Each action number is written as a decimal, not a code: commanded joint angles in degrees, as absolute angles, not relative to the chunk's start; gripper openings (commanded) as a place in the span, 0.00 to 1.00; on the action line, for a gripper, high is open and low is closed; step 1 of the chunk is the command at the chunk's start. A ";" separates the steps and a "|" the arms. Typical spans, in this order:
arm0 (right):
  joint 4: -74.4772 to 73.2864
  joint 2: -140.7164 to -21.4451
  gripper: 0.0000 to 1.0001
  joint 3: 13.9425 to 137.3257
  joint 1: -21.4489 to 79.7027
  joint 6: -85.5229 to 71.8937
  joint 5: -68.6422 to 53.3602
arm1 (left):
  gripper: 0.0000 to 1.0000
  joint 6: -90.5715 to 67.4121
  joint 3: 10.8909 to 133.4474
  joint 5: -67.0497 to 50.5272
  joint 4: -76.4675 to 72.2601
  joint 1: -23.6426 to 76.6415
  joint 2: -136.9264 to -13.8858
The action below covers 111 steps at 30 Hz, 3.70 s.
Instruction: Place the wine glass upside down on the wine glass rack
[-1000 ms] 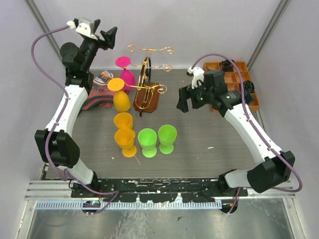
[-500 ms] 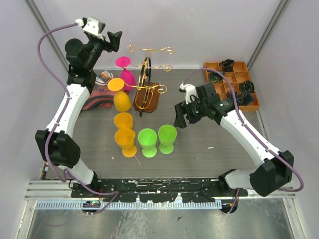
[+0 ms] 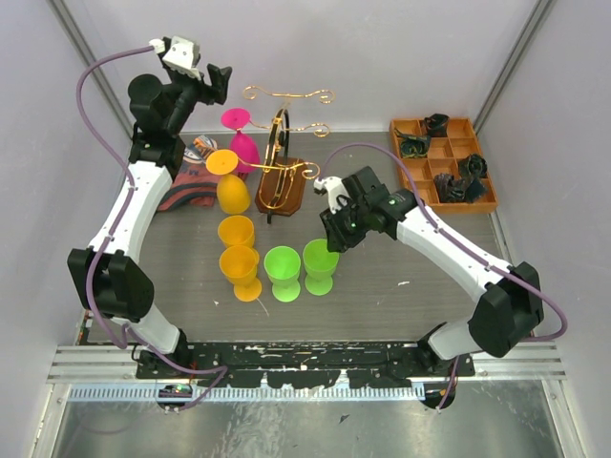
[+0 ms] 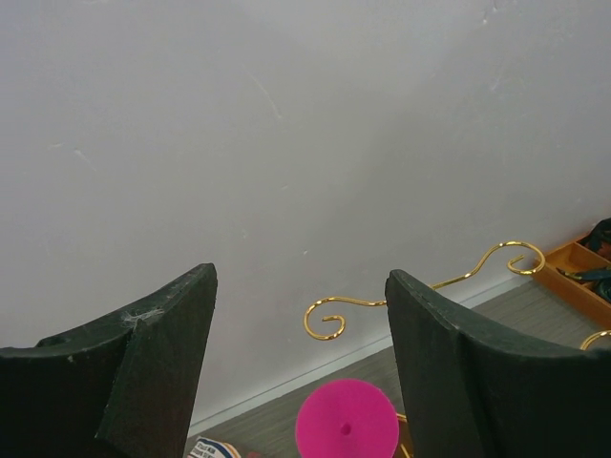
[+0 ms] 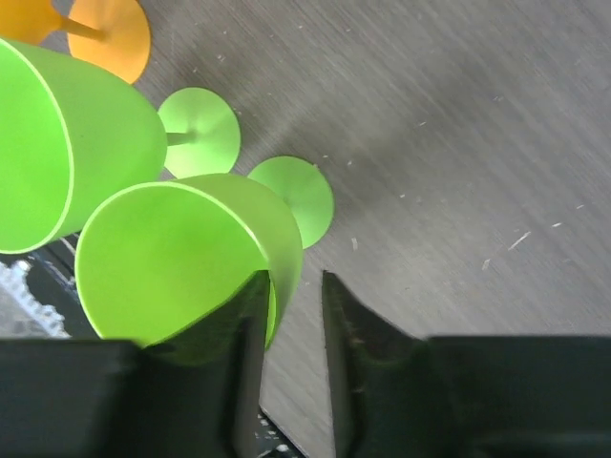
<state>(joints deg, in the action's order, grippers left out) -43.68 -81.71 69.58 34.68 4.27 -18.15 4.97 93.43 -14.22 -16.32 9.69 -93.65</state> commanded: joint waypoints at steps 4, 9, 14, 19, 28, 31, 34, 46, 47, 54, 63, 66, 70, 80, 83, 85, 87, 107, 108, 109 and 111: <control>-42.72 -80.71 0.05 72.85 34.72 3.62 -10.46 | 0.77 5.76 95.98 -12.56 -16.40 9.78 -93.67; -42.71 -78.48 0.01 72.69 34.57 2.12 -0.30 | 0.77 4.83 97.98 -11.63 -15.95 9.83 -94.71; -43.93 -78.26 0.01 74.21 29.27 -1.30 21.76 | 0.74 1.48 103.03 -11.57 -11.93 9.79 -96.13; -37.88 -80.46 0.01 81.16 19.09 -2.73 37.07 | 0.78 -0.49 106.48 -12.93 -8.69 9.89 -97.63; 10.14 -81.16 0.01 82.24 16.70 5.88 18.96 | 0.82 -14.27 111.00 -10.40 -3.87 9.82 -99.25; 20.99 -85.09 0.01 85.08 18.24 10.82 11.48 | 0.84 -23.04 110.96 -11.18 -3.75 9.84 -98.62; 34.41 -88.65 0.01 85.15 20.13 13.78 7.55 | 0.86 -29.97 110.96 -11.35 -3.43 9.92 -98.04; 67.09 -109.97 0.00 96.12 27.77 12.70 -7.17 | 0.85 -64.17 105.00 -9.96 -15.81 9.90 -97.43; 68.06 -111.17 0.00 96.92 28.64 13.02 -7.37 | 0.84 -65.97 104.42 -9.94 -16.95 9.88 -97.44; 68.59 -114.36 0.00 99.50 31.30 11.37 -11.13 | 0.79 -71.75 103.20 -10.59 -17.71 11.09 -97.84; 70.01 -115.04 0.00 98.36 32.94 14.55 -10.52 | 0.73 -68.20 105.21 -10.99 -8.45 11.69 -97.24; 70.22 -114.92 0.00 98.20 33.12 14.15 -11.64 | 0.73 -68.44 104.50 -10.58 -8.42 11.72 -97.28; 70.08 -114.38 0.00 97.30 33.80 14.25 -13.19 | 0.71 -70.82 103.28 -10.56 -10.02 11.64 -98.08; 70.04 -112.83 0.00 94.48 34.95 13.27 -14.26 | 0.56 -71.34 102.38 -10.00 -10.97 11.82 -98.37; 70.50 -112.27 0.00 93.72 35.07 12.62 -14.76 | 0.54 -71.36 102.13 -9.85 -11.16 11.84 -98.39; 70.85 -112.02 0.00 93.33 35.14 12.44 -14.77 | 0.54 -71.30 102.19 -9.84 -11.05 11.86 -98.35; 71.24 -111.97 0.00 93.09 35.31 12.36 -14.70 | 0.54 -71.15 102.22 -9.78 -10.92 11.95 -98.47; 72.51 -111.35 0.00 92.29 35.85 15.73 -11.32 | 0.61 -66.36 102.42 -6.88 -4.47 11.95 -97.46; 72.44 -111.36 0.00 92.22 35.85 15.36 -11.68 | 0.60 -66.43 102.40 -6.86 -4.67 11.95 -97.50; 72.37 -111.36 0.00 92.12 35.86 14.89 -12.01 | 0.59 -66.51 102.39 -6.86 -4.86 11.95 -97.62; 72.44 -111.28 0.00 91.83 35.79 14.03 -12.35 | 0.54 -66.91 102.32 -7.01 -5.32 11.93 -97.80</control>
